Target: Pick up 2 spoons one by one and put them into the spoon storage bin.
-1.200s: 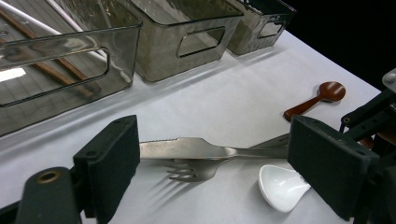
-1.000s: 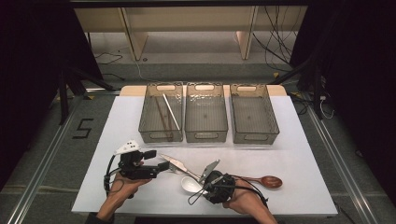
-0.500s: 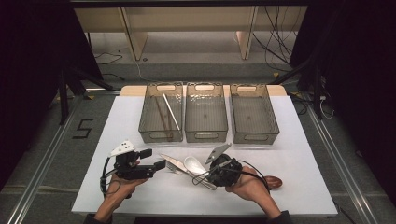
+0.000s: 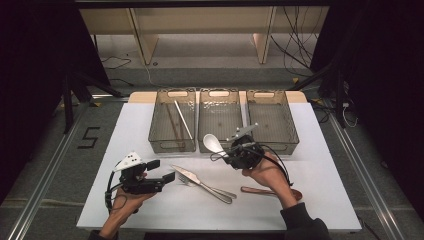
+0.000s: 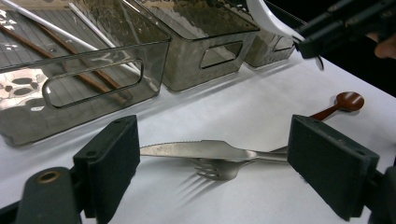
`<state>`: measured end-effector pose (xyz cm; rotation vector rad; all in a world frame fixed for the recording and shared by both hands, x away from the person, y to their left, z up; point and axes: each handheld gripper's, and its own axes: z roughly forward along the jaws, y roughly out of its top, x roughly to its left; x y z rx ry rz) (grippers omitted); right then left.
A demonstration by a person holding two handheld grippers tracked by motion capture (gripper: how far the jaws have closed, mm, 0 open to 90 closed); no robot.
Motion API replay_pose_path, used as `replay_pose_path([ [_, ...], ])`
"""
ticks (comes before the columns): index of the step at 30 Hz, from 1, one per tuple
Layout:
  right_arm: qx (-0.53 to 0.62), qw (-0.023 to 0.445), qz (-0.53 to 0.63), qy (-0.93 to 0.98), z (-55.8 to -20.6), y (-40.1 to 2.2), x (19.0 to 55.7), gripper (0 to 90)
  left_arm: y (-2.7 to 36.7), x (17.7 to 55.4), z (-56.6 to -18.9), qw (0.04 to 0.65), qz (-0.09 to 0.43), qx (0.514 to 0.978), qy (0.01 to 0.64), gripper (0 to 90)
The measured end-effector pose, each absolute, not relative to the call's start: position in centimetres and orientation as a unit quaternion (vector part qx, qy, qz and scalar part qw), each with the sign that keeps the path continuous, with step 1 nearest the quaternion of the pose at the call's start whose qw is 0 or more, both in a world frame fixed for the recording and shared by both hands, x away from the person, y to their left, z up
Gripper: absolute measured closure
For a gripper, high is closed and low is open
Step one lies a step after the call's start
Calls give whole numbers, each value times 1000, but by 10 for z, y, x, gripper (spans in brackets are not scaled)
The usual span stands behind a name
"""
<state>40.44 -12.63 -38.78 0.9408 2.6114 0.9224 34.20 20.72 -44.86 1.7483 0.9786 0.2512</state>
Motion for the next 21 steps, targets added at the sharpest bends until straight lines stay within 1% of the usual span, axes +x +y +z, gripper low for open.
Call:
replay_pose_path([
  [11, 342, 121, 313, 878, -380, -121, 437, 771, 208, 341, -450, 535, 104, 731, 411, 168],
  [21, 362, 123, 313, 869, -374, -115, 463, 770, 209, 341, -451, 534, 106, 732, 410, 168],
])
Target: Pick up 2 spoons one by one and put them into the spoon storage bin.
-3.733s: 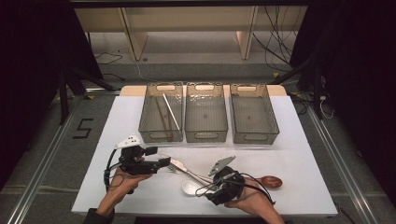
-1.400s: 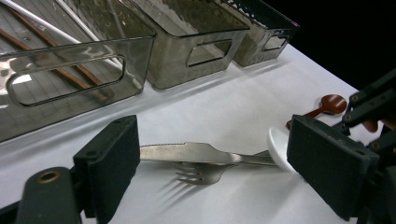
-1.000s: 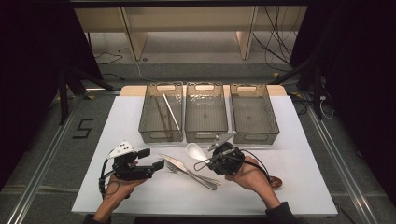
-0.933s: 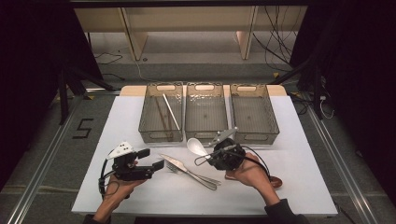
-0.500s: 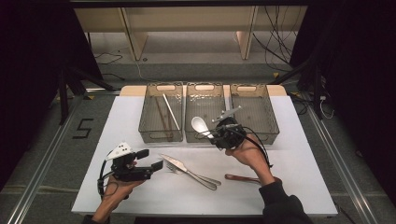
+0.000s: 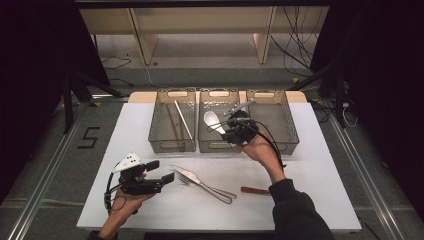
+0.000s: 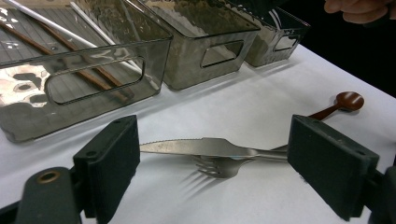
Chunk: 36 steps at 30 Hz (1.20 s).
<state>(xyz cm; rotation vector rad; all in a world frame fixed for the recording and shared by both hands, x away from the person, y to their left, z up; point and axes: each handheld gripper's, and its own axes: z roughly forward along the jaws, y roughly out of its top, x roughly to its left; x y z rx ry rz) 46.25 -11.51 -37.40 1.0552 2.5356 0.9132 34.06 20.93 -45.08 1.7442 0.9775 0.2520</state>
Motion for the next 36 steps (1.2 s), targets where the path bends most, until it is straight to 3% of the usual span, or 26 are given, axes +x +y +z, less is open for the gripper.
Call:
replay_pose_path([
  [36, 431, 123, 275, 851, -397, -113, 516, 768, 209, 340, -451, 535, 106, 731, 409, 167],
])
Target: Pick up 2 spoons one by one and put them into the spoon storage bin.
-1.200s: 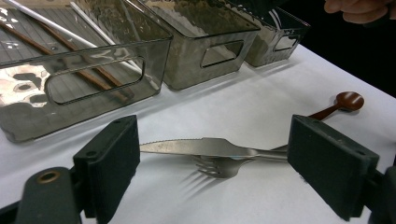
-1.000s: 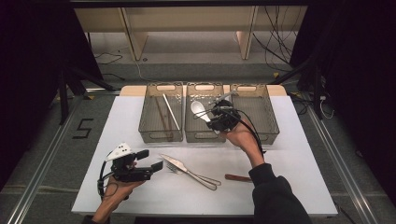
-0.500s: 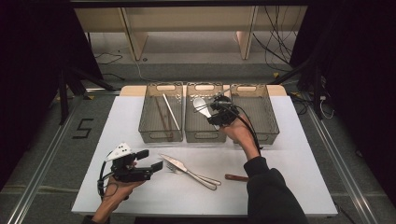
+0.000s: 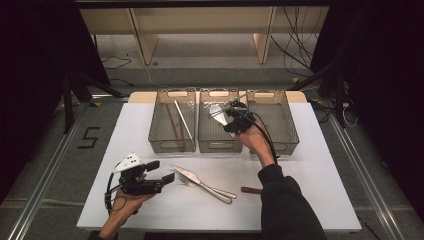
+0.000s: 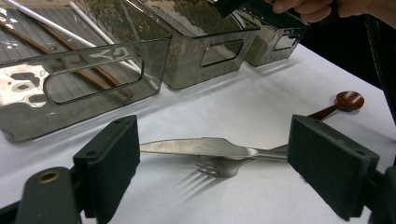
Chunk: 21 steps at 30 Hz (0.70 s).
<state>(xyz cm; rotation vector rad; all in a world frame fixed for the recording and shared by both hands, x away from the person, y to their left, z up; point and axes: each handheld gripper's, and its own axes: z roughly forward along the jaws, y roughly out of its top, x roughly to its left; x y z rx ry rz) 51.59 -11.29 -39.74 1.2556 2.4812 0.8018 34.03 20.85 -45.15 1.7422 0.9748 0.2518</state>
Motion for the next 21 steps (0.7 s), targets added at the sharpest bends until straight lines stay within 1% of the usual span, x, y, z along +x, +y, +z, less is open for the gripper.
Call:
replay_pose_path([
  [8, 430, 107, 263, 857, -406, -109, 519, 753, 209, 340, -451, 536, 105, 731, 409, 168],
  [9, 431, 106, 260, 858, -407, -108, 519, 737, 209, 340, -452, 535, 105, 731, 409, 168],
  [11, 431, 99, 262, 858, -407, -108, 519, 639, 208, 340, -452, 535, 104, 731, 410, 168],
  [12, 431, 100, 261, 858, -407, -108, 519, 604, 208, 340, -452, 535, 104, 731, 411, 168],
  [14, 429, 101, 270, 856, -404, -110, 517, 587, 208, 341, -452, 535, 104, 731, 411, 167],
  [17, 421, 102, 282, 856, -398, -113, 513, 522, 209, 341, -452, 535, 103, 731, 411, 167],
  [21, 404, 101, 296, 860, -389, -118, 502, 474, 209, 341, -452, 535, 103, 731, 411, 167],
])
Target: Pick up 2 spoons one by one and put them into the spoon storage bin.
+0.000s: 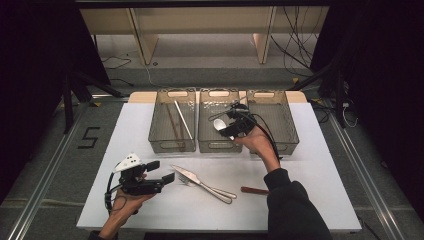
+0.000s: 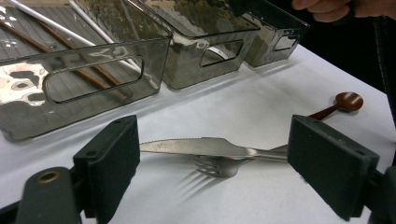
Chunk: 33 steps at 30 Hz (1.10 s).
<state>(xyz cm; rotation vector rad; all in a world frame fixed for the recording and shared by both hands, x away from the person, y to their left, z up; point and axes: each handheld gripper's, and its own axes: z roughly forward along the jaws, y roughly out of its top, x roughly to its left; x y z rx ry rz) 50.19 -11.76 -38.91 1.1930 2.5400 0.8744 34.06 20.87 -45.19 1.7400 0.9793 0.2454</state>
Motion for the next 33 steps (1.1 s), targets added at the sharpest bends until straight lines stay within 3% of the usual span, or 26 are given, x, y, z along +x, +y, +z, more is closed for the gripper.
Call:
replay_pose_path([
  [11, 371, 97, 335, 861, -374, -140, 456, 358, 208, 340, -452, 536, 104, 730, 412, 167],
  [33, 350, 80, 341, 869, -388, -181, 390, 335, 207, 340, -452, 535, 105, 731, 410, 167],
])
